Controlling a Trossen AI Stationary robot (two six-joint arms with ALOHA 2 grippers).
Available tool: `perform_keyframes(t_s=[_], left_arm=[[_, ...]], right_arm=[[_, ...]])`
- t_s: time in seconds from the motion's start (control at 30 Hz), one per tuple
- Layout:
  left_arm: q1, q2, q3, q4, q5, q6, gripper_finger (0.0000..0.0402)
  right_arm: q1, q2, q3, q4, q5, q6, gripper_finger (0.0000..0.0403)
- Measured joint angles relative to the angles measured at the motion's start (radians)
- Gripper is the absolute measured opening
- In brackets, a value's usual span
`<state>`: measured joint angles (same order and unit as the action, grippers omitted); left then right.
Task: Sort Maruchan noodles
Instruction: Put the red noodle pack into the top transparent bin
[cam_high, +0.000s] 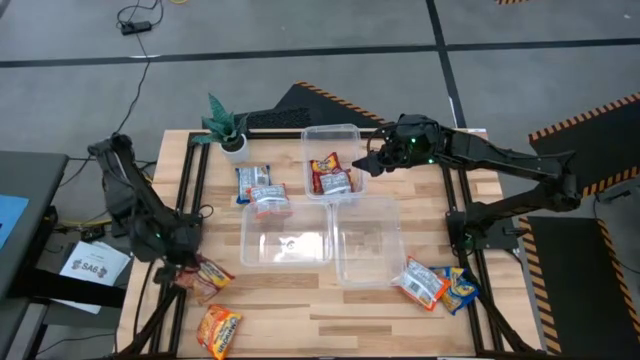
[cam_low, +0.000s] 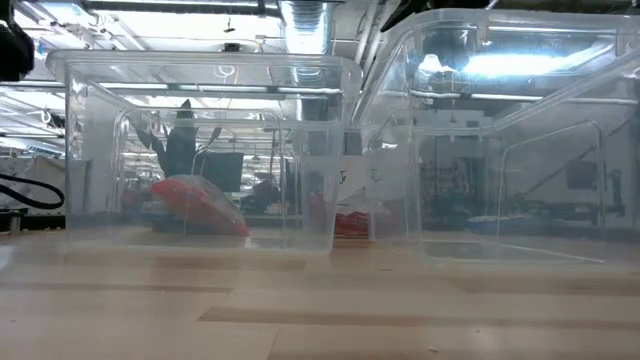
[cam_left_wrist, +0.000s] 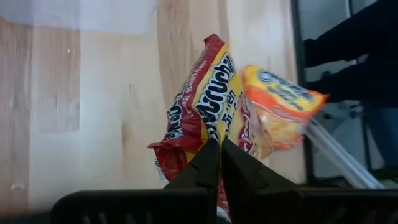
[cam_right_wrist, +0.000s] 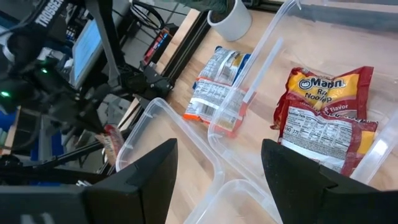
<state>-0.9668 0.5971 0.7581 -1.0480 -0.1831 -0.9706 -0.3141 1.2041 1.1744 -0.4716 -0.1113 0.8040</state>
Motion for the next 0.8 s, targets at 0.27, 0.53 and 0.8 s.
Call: perform_keyframes(t_s=[0.27, 0.53, 0.8], left_arm=[[0.0, -0.003, 0.173, -0.066, 0.072, -0.039, 0.0], [-0.001, -0.003, 0.357, -0.061, -0.076, 0.032, 0.0], [0.0, 0.004, 0.481, 0.001, -0.557, 0.284, 0.0]], right_arm=[[0.0, 0.0, 0.0, 0.0, 0.008, 0.022, 0.0254], [0.0, 0.0, 0.0, 0.0, 0.008, 0.037, 0.0254], [-0.002, 0.0, 0.0, 0.097, 0.007, 0.061, 0.0254]])
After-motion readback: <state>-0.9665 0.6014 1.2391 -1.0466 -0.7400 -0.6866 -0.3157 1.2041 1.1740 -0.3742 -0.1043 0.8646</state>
